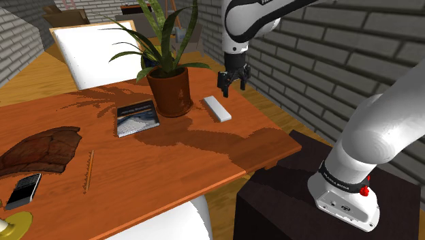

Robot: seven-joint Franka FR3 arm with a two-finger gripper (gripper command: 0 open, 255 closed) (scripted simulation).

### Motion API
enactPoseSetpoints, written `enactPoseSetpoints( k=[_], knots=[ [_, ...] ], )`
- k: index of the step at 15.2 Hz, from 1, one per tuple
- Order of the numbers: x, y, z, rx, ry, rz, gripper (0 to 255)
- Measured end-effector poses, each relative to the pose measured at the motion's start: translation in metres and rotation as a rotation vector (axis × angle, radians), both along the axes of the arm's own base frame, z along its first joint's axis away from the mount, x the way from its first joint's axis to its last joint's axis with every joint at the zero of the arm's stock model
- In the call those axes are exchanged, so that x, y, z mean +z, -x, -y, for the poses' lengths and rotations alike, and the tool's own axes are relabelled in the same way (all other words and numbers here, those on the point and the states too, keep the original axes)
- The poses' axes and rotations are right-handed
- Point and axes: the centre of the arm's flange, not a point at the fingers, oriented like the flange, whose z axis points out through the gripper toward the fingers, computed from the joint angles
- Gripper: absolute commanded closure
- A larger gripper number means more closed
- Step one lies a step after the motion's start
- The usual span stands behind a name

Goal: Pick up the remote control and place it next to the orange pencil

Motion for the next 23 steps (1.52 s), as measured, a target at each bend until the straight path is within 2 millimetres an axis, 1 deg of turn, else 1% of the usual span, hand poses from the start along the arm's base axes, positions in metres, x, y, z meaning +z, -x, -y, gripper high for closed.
enactPoseSetpoints(
  k=[2, 3, 5, 7, 10, 12, 18, 23],
  knots=[
    [-0.018, -0.018, 0.004, -0.008, 0.003, 0.009, 0],
    [-0.025, -0.031, 0.004, -0.013, 0.004, 0.014, 0],
    [-0.044, -0.048, 0.005, -0.021, 0.007, 0.023, 0],
    [-0.057, -0.066, 0.002, -0.029, 0.010, 0.032, 0],
    [-0.080, -0.095, 0.007, -0.041, 0.013, 0.044, 0],
    [-0.090, -0.101, 0.006, -0.043, 0.014, 0.047, 0],
    [-0.121, -0.104, 0.006, -0.044, 0.014, 0.047, 0],
    [-0.124, -0.103, 0.005, -0.044, 0.014, 0.048, 0]
  ],
)
